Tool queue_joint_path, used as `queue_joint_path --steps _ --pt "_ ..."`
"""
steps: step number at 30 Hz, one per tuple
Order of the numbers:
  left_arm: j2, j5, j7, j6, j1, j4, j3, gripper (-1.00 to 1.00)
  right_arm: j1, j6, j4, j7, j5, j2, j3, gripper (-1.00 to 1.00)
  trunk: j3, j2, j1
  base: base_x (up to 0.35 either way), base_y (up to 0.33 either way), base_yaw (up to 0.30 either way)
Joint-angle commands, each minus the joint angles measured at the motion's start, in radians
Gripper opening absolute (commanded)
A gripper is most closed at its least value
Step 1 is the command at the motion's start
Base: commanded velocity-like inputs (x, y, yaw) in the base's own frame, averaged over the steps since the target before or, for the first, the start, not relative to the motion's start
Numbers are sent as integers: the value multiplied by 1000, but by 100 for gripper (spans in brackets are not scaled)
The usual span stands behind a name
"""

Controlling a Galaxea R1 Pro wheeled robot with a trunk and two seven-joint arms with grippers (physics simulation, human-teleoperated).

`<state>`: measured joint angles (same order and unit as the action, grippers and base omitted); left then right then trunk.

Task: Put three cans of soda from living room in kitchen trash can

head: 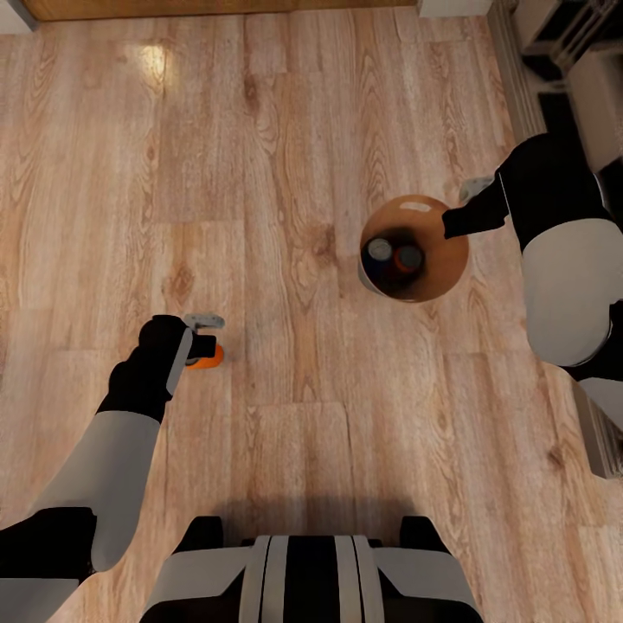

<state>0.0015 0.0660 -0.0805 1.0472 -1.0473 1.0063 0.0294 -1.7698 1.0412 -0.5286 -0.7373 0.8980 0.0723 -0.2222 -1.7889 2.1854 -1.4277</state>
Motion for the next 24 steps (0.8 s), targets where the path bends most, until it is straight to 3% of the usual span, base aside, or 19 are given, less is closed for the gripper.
queue_joint_path --steps 1,13,18,21,24 --pt "0 2 3 0 0 0 0 -100 0 6 -1 -4 -18 -2 -1 -100 3 -7 4 0 0 0" --pt "2 -3 54 0 -11 0 1 -100 55 6 -3 -4 -14 -57 -1 -100 41 -91 50 0 0 0" --pt "14 -3 108 0 -72 -45 -3 -100 85 6 -4 -4 -15 -65 -1 -100 57 -126 69 0 0 0" --pt "8 -14 121 0 -66 -62 -20 -100 69 5 14 -13 56 -72 22 -100 56 -126 69 0 0 0" --pt "8 -13 125 0 -67 -79 -37 -100 53 0 30 -21 91 -72 37 -100 56 -126 69 0 0 0"
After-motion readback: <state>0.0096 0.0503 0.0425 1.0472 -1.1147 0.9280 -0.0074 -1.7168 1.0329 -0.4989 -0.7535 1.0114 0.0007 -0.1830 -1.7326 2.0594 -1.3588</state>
